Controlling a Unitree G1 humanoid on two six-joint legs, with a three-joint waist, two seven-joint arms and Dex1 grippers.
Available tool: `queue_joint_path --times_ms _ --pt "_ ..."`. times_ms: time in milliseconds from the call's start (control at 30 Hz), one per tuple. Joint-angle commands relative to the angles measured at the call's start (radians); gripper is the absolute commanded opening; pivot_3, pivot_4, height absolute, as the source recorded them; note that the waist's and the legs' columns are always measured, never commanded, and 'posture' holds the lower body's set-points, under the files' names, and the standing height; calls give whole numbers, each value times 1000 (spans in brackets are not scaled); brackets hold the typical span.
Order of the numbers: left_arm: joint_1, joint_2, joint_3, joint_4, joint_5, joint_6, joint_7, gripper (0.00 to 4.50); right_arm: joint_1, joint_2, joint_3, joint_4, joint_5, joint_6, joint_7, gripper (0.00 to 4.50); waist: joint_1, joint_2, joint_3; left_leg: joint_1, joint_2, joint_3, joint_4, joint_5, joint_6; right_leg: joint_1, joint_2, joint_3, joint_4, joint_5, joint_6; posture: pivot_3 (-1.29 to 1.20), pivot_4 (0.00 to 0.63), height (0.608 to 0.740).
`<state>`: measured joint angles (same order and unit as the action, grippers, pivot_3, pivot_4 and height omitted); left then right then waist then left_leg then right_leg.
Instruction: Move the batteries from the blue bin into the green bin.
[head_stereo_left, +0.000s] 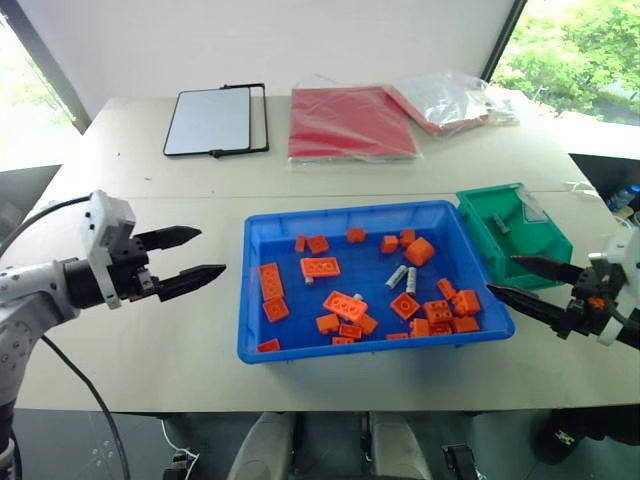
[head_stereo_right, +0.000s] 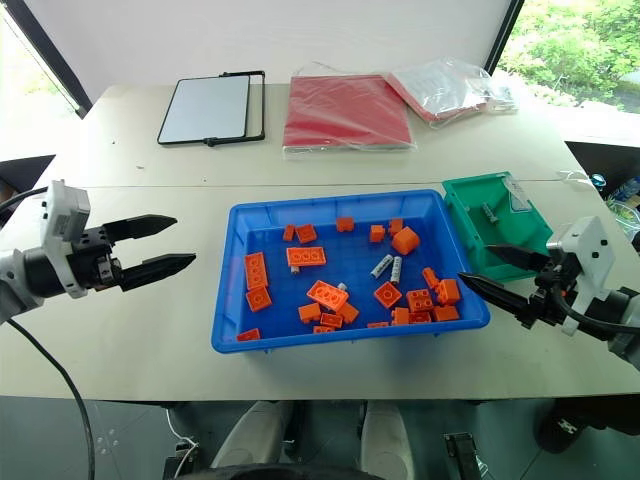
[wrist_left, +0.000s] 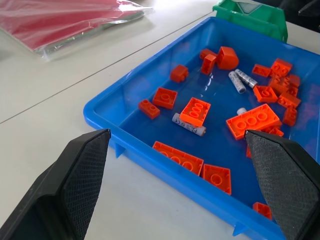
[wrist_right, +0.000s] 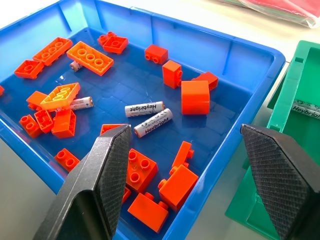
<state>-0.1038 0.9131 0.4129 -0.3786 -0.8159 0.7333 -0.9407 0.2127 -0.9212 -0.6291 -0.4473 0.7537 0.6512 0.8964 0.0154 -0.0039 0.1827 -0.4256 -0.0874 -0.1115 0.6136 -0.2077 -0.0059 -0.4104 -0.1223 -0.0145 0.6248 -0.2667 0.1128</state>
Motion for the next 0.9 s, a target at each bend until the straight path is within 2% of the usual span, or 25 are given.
queue_joint_path --times_ms 33,367,500,567,600,800,900 --pt "-2 21 17 -42 3 -13 -3 4500 -12 0 -10 -26 7 5 -10 3559 0 0 0 0 0 0 0 0 0 0 0 0 0 0 0 0 150 731" --pt "-7 10 -6 -77 -19 15 28 4500 -44 -24 9 -4 -10 8 -13 3559 -1 0 0 1 0 0 1 0 0 0 0 0 2 0 0 0 150 731" --pt "-7 -11 -19 -106 -44 41 54 4500 -137 -57 47 19 18 36 -8 3559 -3 0 0 1 0 1 2 0 0 0 0 1 2 1 0 0 150 731" --pt "13 -4 -30 -127 -42 44 42 4500 -196 -71 84 30 37 53 3 4117 -5 0 0 1 0 1 2 0 0 0 1 1 3 1 0 0 150 731" --pt "14 -1 -31 -130 -45 47 38 4500 -226 -77 115 30 28 47 11 4448 -4 0 0 2 1 1 2 0 0 0 1 1 3 1 -1 0 150 731" --pt "-22 22 -24 -118 -66 58 22 4500 -510 -23 407 63 -66 8 4 4482 -6 -1 1 2 2 1 3 0 0 0 2 1 4 1 -2 0 150 731" --pt "-31 31 -24 -120 -65 51 8 4500 -685 78 598 127 -142 -8 18 4482 -9 -1 1 2 2 1 2 0 0 0 3 1 4 2 -2 0 150 731"
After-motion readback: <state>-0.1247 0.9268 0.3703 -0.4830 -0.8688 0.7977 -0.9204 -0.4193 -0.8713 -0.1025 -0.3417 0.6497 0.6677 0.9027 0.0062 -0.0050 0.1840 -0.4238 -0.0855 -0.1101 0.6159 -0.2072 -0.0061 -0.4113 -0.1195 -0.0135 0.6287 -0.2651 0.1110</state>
